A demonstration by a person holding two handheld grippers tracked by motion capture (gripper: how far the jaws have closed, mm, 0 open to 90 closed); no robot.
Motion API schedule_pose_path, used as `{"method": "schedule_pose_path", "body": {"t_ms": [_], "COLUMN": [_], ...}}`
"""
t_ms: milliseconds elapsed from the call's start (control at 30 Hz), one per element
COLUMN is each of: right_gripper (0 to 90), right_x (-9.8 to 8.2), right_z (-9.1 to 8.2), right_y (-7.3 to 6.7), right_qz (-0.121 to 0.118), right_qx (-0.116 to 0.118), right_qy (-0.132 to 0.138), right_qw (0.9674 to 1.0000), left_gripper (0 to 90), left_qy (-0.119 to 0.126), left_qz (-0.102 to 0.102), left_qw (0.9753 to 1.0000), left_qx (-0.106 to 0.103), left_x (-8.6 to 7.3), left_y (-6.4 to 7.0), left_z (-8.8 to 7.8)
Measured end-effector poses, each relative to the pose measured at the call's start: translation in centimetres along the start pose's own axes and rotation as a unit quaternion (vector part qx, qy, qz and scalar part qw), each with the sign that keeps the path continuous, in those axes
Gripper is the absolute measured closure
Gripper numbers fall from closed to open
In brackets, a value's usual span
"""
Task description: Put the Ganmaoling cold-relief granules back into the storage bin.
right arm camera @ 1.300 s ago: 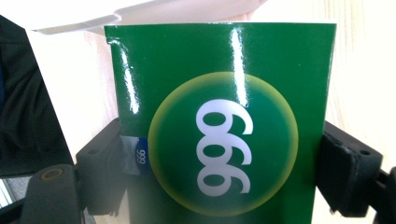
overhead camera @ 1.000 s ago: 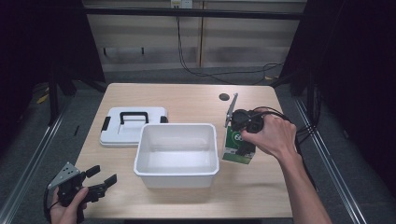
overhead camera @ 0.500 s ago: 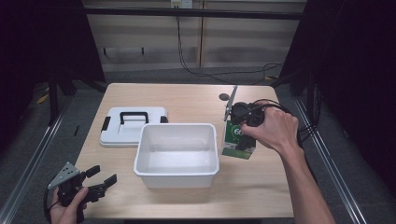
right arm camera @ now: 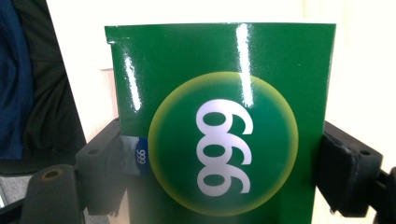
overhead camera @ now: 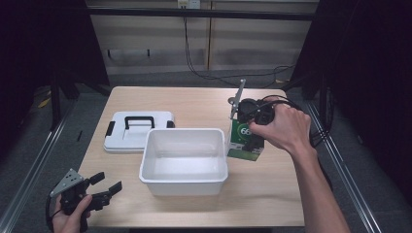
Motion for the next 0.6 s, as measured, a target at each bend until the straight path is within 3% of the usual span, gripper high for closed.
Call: {"method": "schedule_pose_path", "body": {"t_ms": [600], "right_gripper": [16.4], "right_x": [5.1], "right_z": [-0.9], "right_y": [0.5], "right_qz": [-0.039], "right_qx": [0.009], "right_qy": [-0.006], "right_qw": [0.9992], "left_gripper": [16.8], "left_qy": [0.004], "left_qz": [-0.003], "left_qw": [1.0000], "left_qx": [-0.001], "left_x": [0.0], "left_y": [0.1], "left_z": [0.0]}}
Point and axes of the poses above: each handheld gripper's, and its own axes: z roughly forward along the jaws, x roughly out of its top, y roughly to its right, the point moved 2 cm from there along z, roughly forward along the jaws, and after that the axes turned 11 degrees about -z, right-handed, at the moved point
